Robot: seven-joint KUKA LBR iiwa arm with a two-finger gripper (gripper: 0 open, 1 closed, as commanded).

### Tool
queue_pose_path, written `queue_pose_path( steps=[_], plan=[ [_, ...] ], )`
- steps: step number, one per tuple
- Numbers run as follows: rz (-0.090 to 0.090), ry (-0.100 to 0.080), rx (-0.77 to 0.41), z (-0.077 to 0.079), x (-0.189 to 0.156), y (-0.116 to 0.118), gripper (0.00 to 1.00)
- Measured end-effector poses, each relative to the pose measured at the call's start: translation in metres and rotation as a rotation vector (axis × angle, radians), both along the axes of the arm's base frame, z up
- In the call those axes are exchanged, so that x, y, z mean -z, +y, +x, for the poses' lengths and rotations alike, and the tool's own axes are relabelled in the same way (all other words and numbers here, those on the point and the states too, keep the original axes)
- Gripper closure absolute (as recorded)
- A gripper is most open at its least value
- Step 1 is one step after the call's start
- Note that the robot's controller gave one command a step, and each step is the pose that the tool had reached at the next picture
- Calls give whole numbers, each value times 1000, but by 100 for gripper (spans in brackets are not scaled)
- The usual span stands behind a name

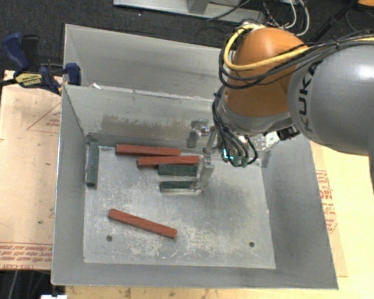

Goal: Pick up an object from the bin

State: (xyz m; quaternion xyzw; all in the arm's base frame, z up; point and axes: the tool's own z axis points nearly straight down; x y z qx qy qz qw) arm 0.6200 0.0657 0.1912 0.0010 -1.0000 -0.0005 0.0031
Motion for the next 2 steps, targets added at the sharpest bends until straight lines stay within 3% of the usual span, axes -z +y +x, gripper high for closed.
queue_pose_path(
  steps=[1,2],
  plan=[
    [0,-8,1,2,-5,0,0],
    [1,-16,54,13,37,-4,0]
  ],
)
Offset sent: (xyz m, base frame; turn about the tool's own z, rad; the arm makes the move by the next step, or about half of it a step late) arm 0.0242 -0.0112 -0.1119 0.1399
